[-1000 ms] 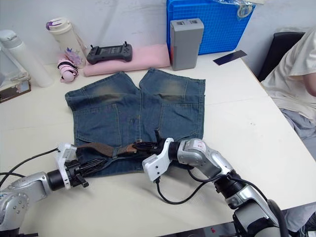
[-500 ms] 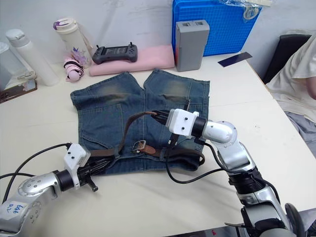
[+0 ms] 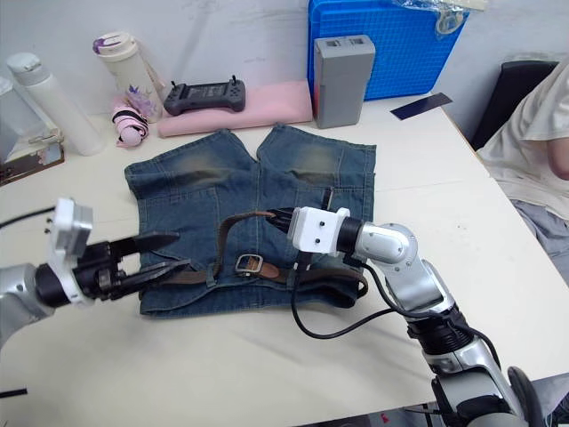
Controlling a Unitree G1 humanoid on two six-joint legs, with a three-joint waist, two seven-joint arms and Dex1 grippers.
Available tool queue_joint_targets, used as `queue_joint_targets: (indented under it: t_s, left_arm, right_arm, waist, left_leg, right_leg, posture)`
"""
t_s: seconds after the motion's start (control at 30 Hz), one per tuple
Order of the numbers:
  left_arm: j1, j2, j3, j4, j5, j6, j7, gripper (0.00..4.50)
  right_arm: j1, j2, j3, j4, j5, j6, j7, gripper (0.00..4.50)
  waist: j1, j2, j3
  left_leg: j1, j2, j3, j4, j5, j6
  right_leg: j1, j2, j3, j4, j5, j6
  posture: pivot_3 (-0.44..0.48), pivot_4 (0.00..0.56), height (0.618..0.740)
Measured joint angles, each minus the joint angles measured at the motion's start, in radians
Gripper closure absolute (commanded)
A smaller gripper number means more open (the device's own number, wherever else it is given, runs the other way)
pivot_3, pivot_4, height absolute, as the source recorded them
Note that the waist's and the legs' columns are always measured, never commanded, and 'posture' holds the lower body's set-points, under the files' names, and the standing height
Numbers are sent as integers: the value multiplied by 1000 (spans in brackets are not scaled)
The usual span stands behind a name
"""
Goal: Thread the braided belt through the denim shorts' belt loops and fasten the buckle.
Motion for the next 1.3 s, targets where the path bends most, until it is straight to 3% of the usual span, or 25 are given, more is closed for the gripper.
queue_joint_targets:
  t_s: [0.2,0.37,0.47,0.67,0.77,0.87,1.1,1.3]
  left_arm:
    - [-61,-156,-247,62,254,-191,76,878]
    - [-123,-232,-315,170,395,-326,108,878]
    - [-131,-253,-323,180,419,-356,106,1671]
    - [-134,-280,-326,179,417,-364,89,4343]
    - [-134,-292,-326,178,417,-357,94,4451]
    - [-133,-298,-324,175,420,-356,107,4500]
    - [-154,-320,-263,150,383,-312,179,4500]
    - [-206,-342,-216,106,315,-245,240,4500]
  right_arm:
    - [0,10,6,-34,-1,18,7,4500]
    - [1,9,7,-82,0,55,19,4500]
    - [6,9,7,-100,1,75,25,4500]
    - [18,8,7,-112,2,93,28,4500]
    - [19,9,7,-117,2,107,27,4500]
    - [23,18,6,-132,14,160,24,3373]
    - [101,15,17,-214,79,440,28,46]
    - [181,-2,104,-267,116,561,66,46]
  waist:
    - [-3,-1,0]
    - [-4,-1,0]
    - [-2,-1,0]
    - [-3,-1,0]
    - [-2,-1,0]
    - [-2,-1,0]
    - [0,-1,0]
    - [-3,-2,0]
  left_leg:
    - [-1,0,1,0,0,0]
    - [-3,1,1,0,0,-1]
    - [-4,0,1,0,0,-1]
    - [-4,0,1,0,0,-1]
    - [-4,0,1,0,0,-1]
    - [-4,0,1,0,0,-1]
    - [-4,0,1,0,0,-1]
    - [-4,0,1,1,0,-1]
  right_leg:
    - [-3,0,1,1,0,0]
    - [-6,1,1,2,0,0]
    - [-6,0,1,2,0,0]
    - [-7,1,1,2,0,0]
    - [-7,1,1,2,0,0]
    - [-7,1,1,2,0,0]
    - [-7,0,1,2,0,0]
    - [-7,0,1,2,0,1]
  posture:
    - [0,150,709]
    - [0,150,709]
    - [0,150,709]
    - [0,150,709]
    - [0,150,709]
    - [0,150,709]
    - [0,150,709]
    - [0,150,709]
